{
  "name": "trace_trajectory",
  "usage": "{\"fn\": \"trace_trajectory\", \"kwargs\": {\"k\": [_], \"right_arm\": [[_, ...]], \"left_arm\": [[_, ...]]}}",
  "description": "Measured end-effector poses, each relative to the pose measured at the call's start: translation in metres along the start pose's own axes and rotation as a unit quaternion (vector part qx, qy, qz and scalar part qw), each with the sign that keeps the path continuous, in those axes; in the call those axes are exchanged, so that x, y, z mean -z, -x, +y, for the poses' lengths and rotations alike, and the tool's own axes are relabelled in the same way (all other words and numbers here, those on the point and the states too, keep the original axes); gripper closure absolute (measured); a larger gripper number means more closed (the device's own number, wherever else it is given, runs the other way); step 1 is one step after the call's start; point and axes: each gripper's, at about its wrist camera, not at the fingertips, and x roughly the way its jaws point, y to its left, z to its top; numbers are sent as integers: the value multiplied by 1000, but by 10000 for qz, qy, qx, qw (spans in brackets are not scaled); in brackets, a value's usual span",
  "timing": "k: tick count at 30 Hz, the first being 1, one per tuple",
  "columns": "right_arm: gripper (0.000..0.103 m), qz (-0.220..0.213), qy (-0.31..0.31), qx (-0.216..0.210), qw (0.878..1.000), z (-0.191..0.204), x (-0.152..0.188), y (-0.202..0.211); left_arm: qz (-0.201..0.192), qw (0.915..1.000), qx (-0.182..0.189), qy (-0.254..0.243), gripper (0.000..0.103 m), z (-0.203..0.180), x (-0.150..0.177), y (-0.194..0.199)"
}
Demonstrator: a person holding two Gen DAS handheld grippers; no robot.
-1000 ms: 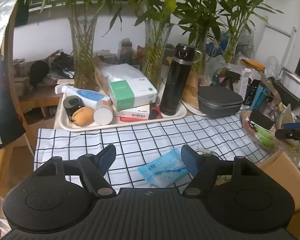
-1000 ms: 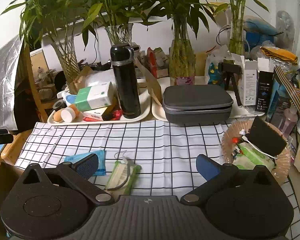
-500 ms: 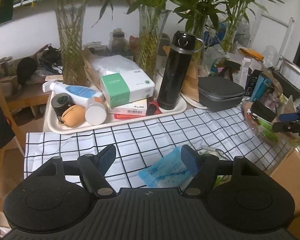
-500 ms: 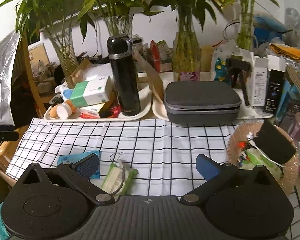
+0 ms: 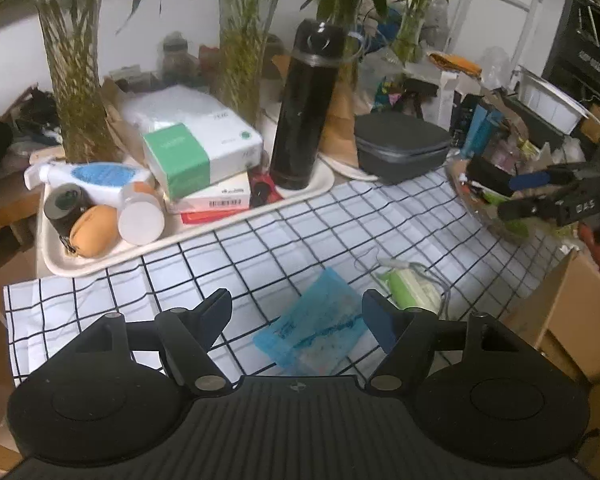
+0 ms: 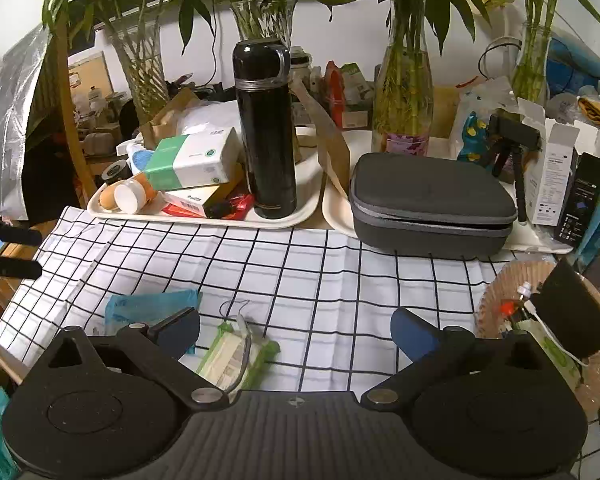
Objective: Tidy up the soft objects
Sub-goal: 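Lower the left gripper over the blue packet while the right nears the green wipes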
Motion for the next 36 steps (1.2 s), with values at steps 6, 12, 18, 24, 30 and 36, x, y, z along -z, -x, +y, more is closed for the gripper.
{"fn": "trace_trajectory", "kwargs": {"k": [6,12,18,24,30,36], "right_arm": [[1,69,110,-11,9999,3,-8,-13],[1,164,111,53,9998,0,-14,-23],[1,300,-2,133,9995,-3,-14,-29],[1,442,10,151,9989,-6,-12,-36],[1,568,4,207,9982,-7,-12,-43],[1,677,63,265,9973,-5,-12,-52]], "left_arm": [[179,9997,-42,-129,32,8,1,-22],[457,9957,-184,-780,31,-2,4,-51],[721,9876,-73,-1393,26,-16,12,-79],[939,9824,219,-1600,26,-22,16,-96],[1178,9765,328,-1776,26,-26,20,-111],[1233,9737,218,-1902,21,-28,27,-121]]}}
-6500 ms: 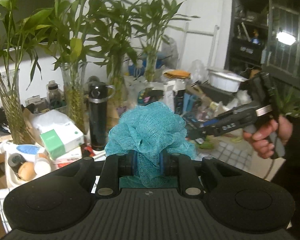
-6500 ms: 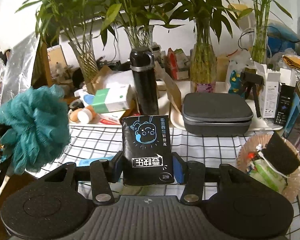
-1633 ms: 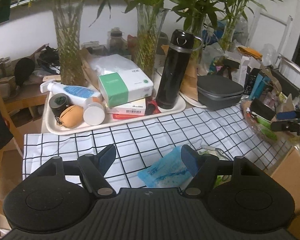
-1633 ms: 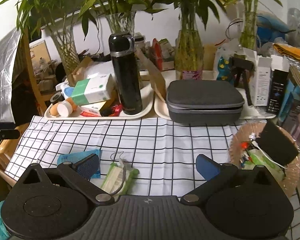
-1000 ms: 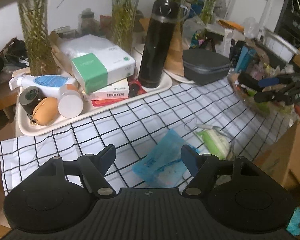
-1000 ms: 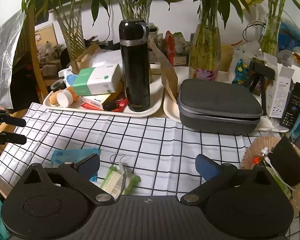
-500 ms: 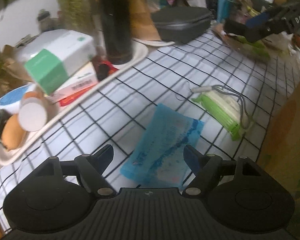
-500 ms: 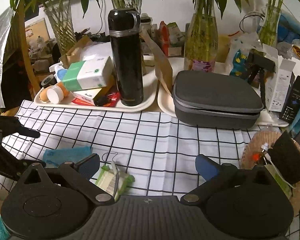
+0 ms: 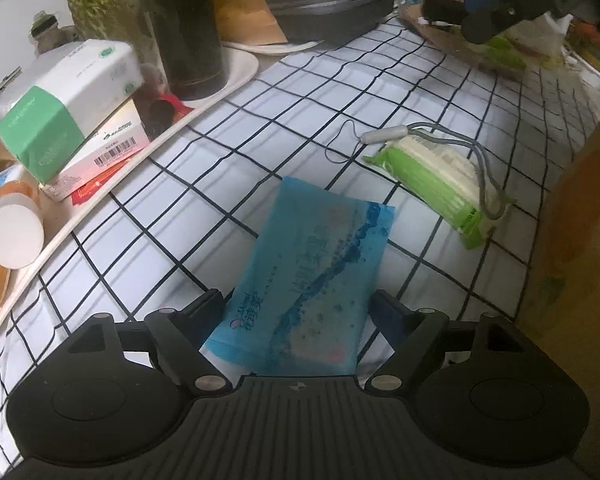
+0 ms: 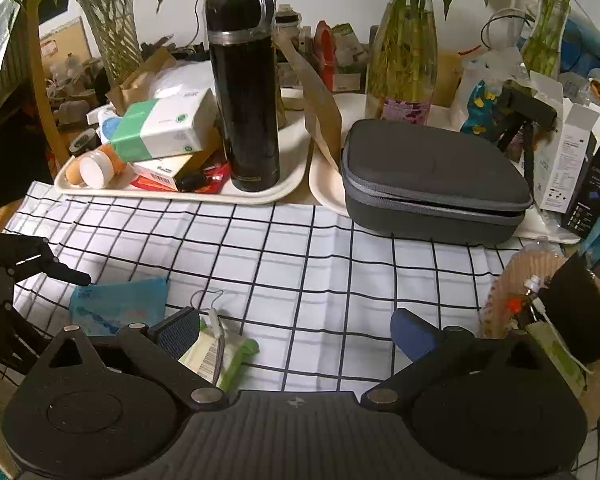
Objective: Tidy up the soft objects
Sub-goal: 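Lower the left gripper over the blue packet while the right nears the green wipes, then close the left gripper on the blue packet and lift it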
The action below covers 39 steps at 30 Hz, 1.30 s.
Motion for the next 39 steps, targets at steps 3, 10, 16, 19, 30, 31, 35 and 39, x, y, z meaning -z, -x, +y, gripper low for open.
{"fn": "trace_trajectory", "kwargs": {"k": [3,10,16,19,30,31,35,39], "right_arm": [[1,39,35,3,10000,2,-1,-5],[1,186,110,-7,9998,5,-2,-23],[5,241,271,-247,9990,7,-2,-35],[10,294,366,-375,9982,11,-2,-40],[44,715,-55,-1344,9883,10,-1,-63],[46,786,-89,-1380,9873,10,0,-66],[56,1116,96,-1399,9838,18,4,-78],[78,1281,94,-1336,9827,20,7,-80]], "left_arm": [[-83,10000,-10,12,19,0,2,-2],[-179,9997,39,172,28,-2,3,-1],[-270,9996,-35,51,38,-6,1,1],[-270,9994,-2,207,39,1,0,3],[-845,9915,-159,975,40,22,-11,30],[-899,9907,-202,998,40,22,-12,32],[-1076,9873,-310,1125,40,26,-16,39],[-1148,9846,-300,1281,40,33,-17,43]]}}
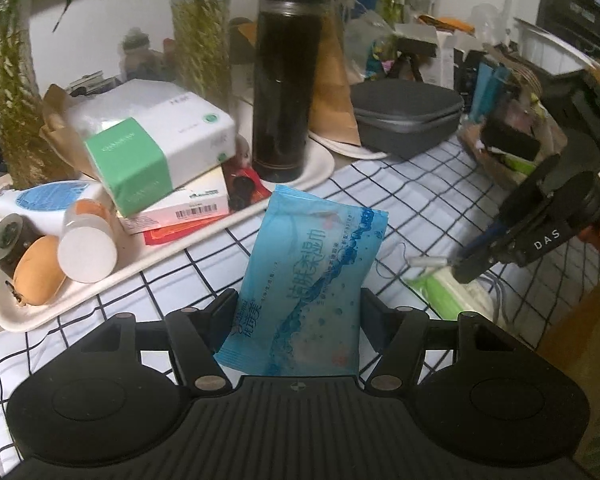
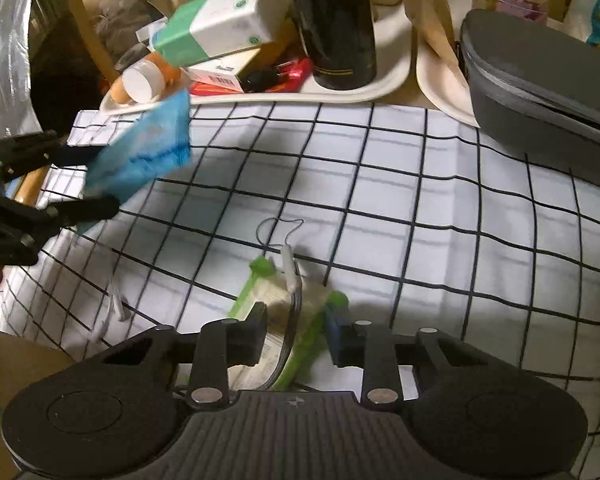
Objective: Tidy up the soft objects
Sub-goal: 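Close the left gripper on the blue packet and lift it, then carry the blue packet into the cardboard box and open the left gripper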
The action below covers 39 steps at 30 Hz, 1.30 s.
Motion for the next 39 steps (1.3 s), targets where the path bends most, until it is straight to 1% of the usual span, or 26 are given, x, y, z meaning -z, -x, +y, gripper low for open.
{"fn": "trace_trajectory", "kwargs": {"k": [1,3,6,9,14,18,22,25,29,32,39], "right_arm": [[88,12,-46,22,10000,-1,0,1],[98,11,-171,34,9998,-5,1,3],[98,-63,-214,19,9997,-6,2,7],[98,-225,-129,116,9996,-3,2,17],[98,-702,-160,277,9970,-5,-1,44],[98,-1083,-328,427,9927,-11,-1,69],[98,-1346,-556,488,9881,-18,-1,89],[98,-1517,-592,514,9853,-18,3,102],[98,-1686,-569,436,9831,-14,10,119],[98,-1772,-428,394,9824,-6,14,129],[98,-1913,-220,245,9810,9,26,147]], "left_arm": [[15,10000,7,14,40,1,0,0],[17,10000,-33,16,40,1,-1,1],[-76,9998,-191,63,40,2,-3,5],[-173,9992,-322,164,40,4,-6,11],[-325,9982,-435,239,40,5,-14,23],[-463,9972,-499,325,40,5,-20,34],[-580,9958,-571,415,40,3,-24,43],[-657,9951,-620,414,40,-2,-27,50],[-729,9942,-688,385,40,-8,-28,59],[-756,9937,-735,388,40,-12,-28,67],[-965,9909,-831,424,40,-22,-28,95]]}}
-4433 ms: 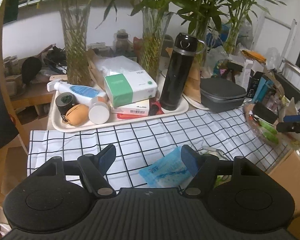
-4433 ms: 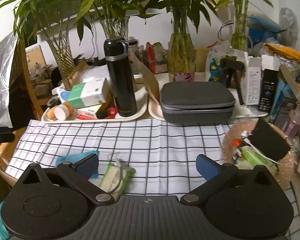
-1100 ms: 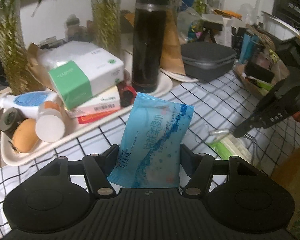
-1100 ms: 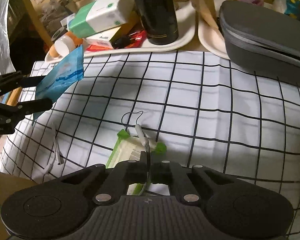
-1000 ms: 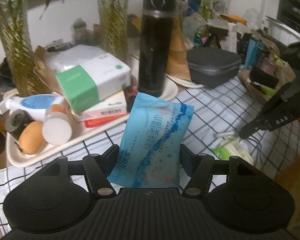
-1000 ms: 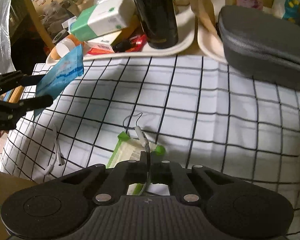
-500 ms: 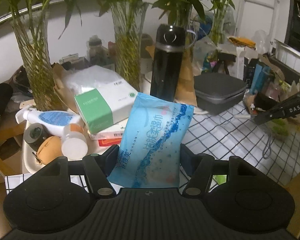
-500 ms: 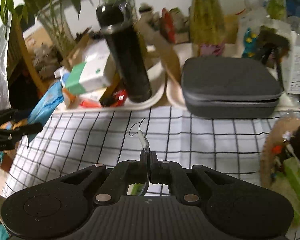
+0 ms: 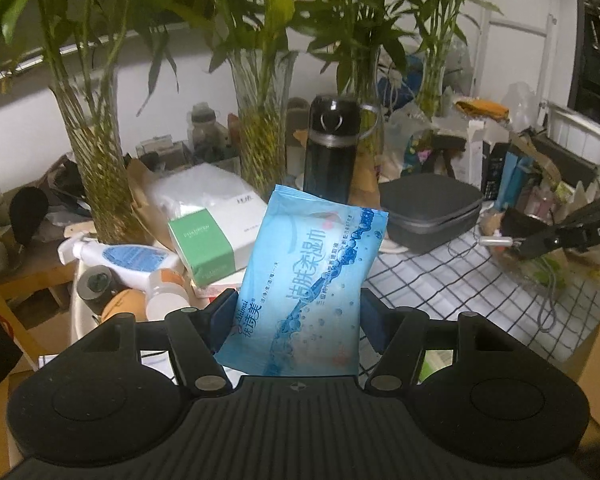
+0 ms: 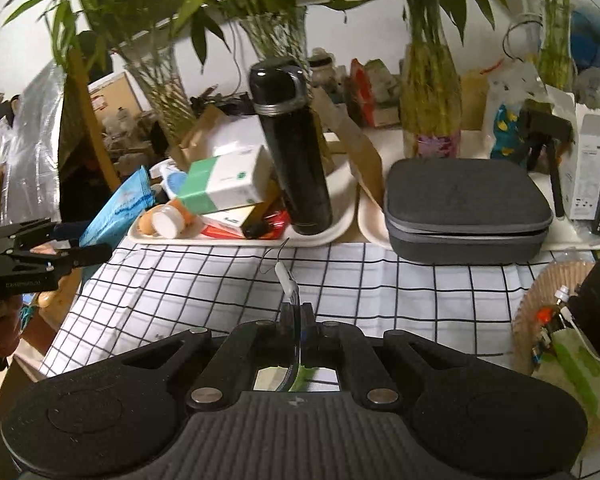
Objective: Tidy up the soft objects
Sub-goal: 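Carry the blue packet into the cardboard box and open the left gripper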
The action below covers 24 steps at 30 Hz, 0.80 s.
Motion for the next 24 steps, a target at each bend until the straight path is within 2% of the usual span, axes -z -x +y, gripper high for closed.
{"fn": "trace_trajectory", "kwargs": {"k": [5,12,17,24], "right_arm": [[98,-211,-40,-148,9997,6,3,20],[98,-451,-52,-359,9983,17,13,45],[98,-544,65,-535,9971,30,22,60],[98,-702,63,-738,9948,41,35,82]], "left_arm": [[-150,9998,16,-101,40,-8,2,20],[-309,9995,14,30,40,-12,8,46],[-482,9987,77,110,40,-18,14,67],[-523,9983,238,136,40,-29,29,88]]}}
